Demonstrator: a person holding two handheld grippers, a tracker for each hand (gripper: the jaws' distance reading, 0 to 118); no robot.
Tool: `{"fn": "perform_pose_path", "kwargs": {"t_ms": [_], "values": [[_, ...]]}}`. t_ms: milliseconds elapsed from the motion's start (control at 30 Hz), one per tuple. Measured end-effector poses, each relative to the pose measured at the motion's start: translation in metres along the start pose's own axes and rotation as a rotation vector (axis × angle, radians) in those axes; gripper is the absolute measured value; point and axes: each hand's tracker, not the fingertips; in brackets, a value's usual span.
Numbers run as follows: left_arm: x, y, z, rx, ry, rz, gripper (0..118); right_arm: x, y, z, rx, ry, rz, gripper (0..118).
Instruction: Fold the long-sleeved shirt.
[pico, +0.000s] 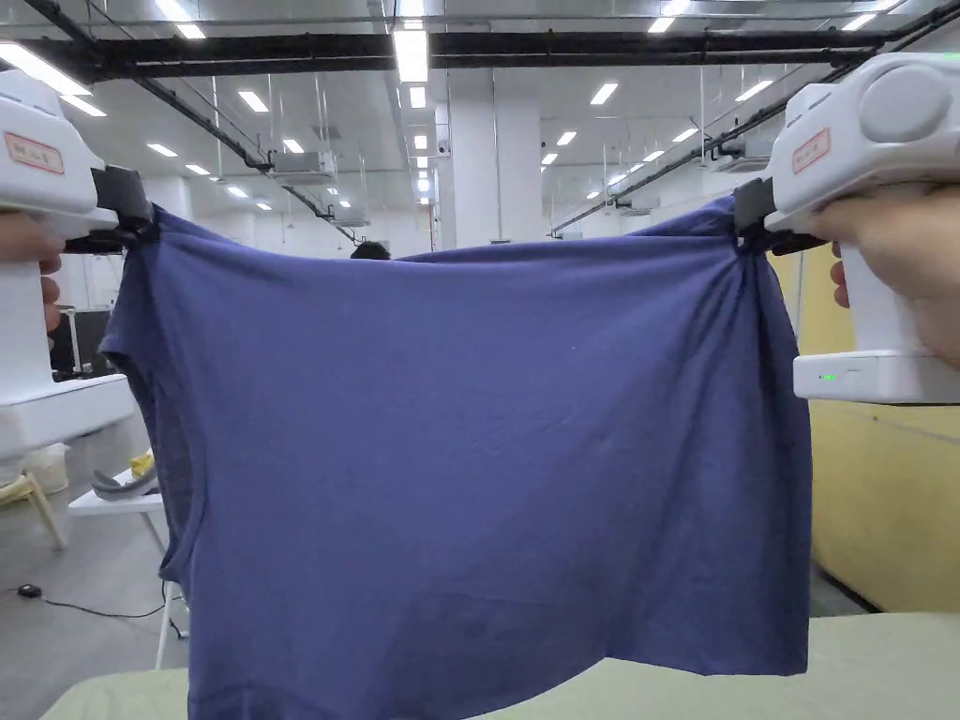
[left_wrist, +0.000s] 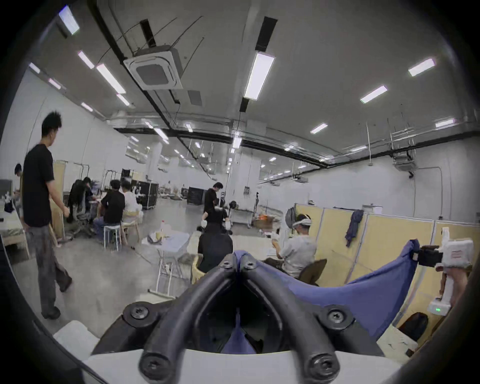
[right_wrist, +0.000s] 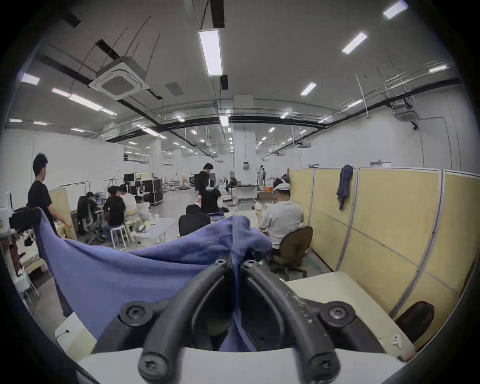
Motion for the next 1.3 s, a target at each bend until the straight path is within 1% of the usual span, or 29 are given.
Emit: {"fn": "perform_pose_path", "kwargs": {"t_ms": [133,267,300,400,500,533,600,733,833,933,967,1067,1167,1233,1267,1300], "values": [[-0.005,0.012,-0.037,0.01,0.025,0.039,0,-0.007,0.026,-0.04,0.011,-0.017,-0.021,7],[-0.012,0.009,-0.073,0.018,0.053,0.038,0,-0.012,0.037,-0.071,0.042,-0.026,-0.048,7],[-0.025,0.016,-0.102,0.019,0.065,0.045,0,-0.015,0.033,-0.074,0.046,-0.036,-0.045,7],[-0.029,-0.003,-0.125,0.019,0.066,0.061,0,-0.02,0.015,-0.09,0.05,-0.054,-0.029,7],[-0.031,-0.04,-0.146,-0.01,0.07,0.019,0,-0.016,-0.011,-0.131,0.021,-0.066,-0.014,7],[-0.034,-0.056,-0.154,-0.033,0.07,0.013,0,-0.014,-0.027,-0.143,0.011,-0.062,-0.014,7],[-0.04,-0.101,-0.17,-0.106,0.071,0.001,0,-0.011,-0.067,-0.169,-0.065,-0.061,-0.004,7],[-0.048,-0.203,-0.198,-0.248,0.069,-0.013,0,-0.008,-0.168,-0.216,-0.197,-0.077,0.03,7],[-0.054,-0.292,-0.215,-0.399,0.086,-0.042,0,-0.007,-0.266,-0.243,-0.35,-0.076,0.031,7],[-0.06,-0.377,-0.216,-0.512,0.093,-0.024,0,-0.006,-0.363,-0.253,-0.487,-0.066,0.041,7],[-0.063,-0.403,-0.213,-0.56,0.099,-0.021,0,-0.005,-0.394,-0.253,-0.547,-0.063,0.043,7],[-0.068,-0.468,-0.197,-0.679,0.101,-0.038,0,0.001,-0.475,-0.236,-0.661,-0.044,0.027,7],[-0.074,-0.509,-0.163,-0.749,0.09,-0.052,0,0.006,-0.531,-0.2,-0.729,-0.042,0.042,7],[-0.083,-0.531,-0.135,-0.809,0.059,-0.055,0,0.015,-0.558,-0.168,-0.763,-0.02,-0.006,7],[-0.086,-0.539,-0.118,-0.824,0.06,-0.053,0,0.028,-0.572,-0.163,-0.767,-0.016,-0.027,7],[-0.087,-0.544,-0.105,-0.859,0.061,-0.054,0,0.032,-0.579,-0.147,-0.769,-0.013,-0.034,7]]}}
